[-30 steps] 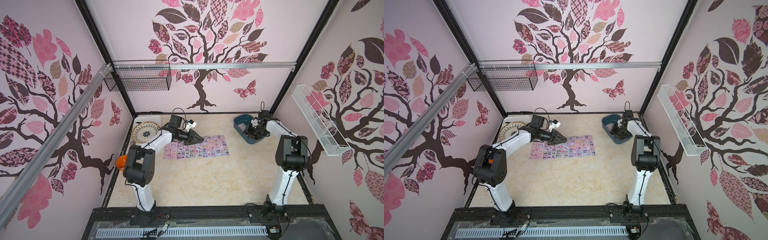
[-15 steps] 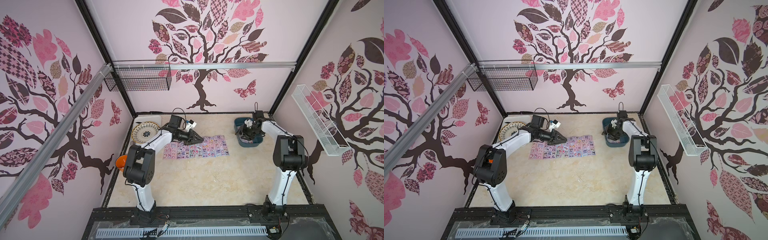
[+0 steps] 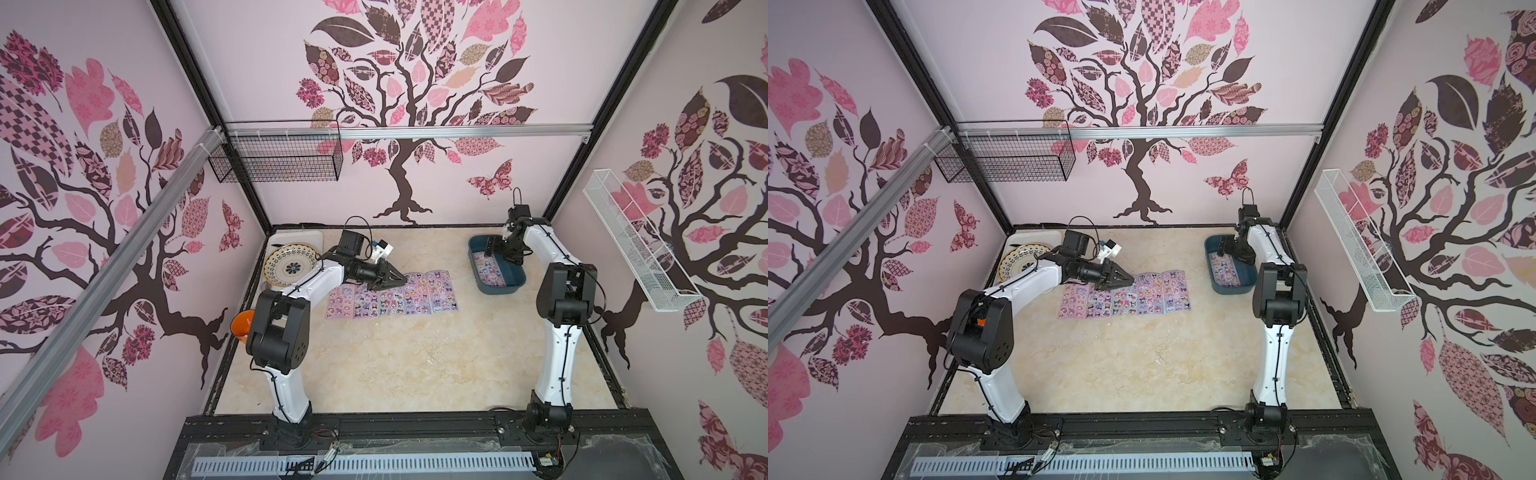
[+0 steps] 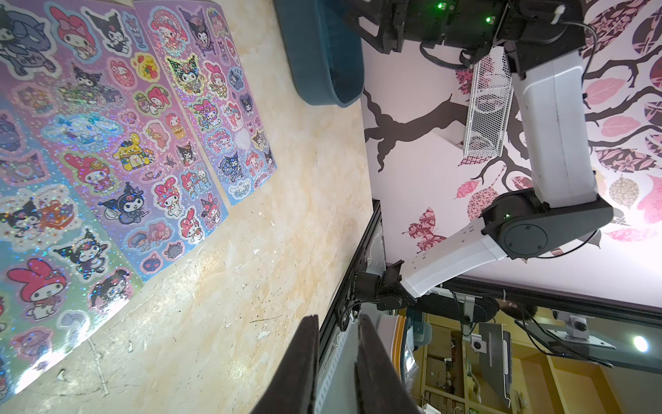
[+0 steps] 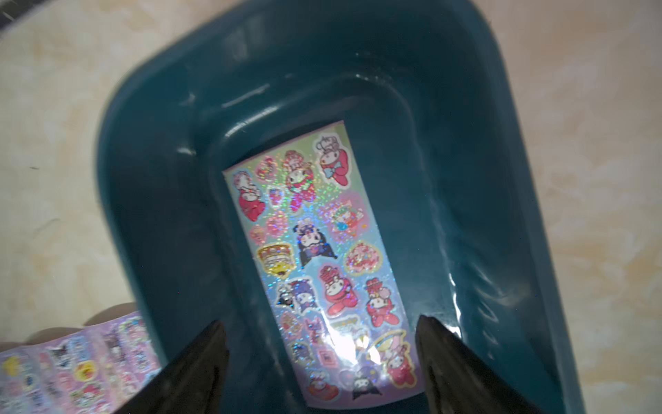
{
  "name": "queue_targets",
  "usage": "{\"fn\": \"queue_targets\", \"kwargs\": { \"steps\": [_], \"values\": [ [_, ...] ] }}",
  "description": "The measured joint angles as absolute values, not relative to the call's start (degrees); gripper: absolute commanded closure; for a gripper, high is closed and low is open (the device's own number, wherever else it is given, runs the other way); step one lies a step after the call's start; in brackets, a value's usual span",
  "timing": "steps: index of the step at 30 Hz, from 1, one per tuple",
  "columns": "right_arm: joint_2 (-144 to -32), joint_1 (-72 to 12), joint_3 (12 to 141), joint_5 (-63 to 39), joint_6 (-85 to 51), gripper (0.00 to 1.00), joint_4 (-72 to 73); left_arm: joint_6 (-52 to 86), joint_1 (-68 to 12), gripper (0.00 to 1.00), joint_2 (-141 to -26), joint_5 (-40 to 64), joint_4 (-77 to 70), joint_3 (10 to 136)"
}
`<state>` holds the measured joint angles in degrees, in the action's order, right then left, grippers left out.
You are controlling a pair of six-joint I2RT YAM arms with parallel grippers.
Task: Take the stickers out of the storage box
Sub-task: Adjust the storage box at the center of the board, then pick up the sticker from the storage box.
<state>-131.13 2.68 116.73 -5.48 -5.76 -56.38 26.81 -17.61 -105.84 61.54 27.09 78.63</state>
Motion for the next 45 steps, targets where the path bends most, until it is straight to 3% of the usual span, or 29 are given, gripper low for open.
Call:
{"fn": "queue_targets", "kwargs": {
  "steps": [12,19,32,40,45],
  "values": [
    [-138.0,0.1,123.2,-0.8,-3.4,0.05,-61.4,26.5,-17.6,0.75,-105.8,61.3,27.8,78.6],
    [-141.1,-0.6,125.3,1.1,-2.5,0.10,-62.7,26.1,-17.6,0.75,-105.8,61.1,28.1,78.6],
    [-141.7,-0.1,125.7,0.4,-1.7,0.58,-62.6,25.9,-17.6,0.75,-105.8,60.9,28.2,78.6],
    [-139.4,0.9,122.5,-1.6,-2.2,0.69,-61.1,25.9,-17.6,0.75,-105.8,60.9,28.2,78.6],
    [-136.9,1.4,120.5,-3.3,-2.8,0.71,-61.2,25.9,-17.6,0.75,-105.8,60.9,28.2,78.6]
  ]
}}
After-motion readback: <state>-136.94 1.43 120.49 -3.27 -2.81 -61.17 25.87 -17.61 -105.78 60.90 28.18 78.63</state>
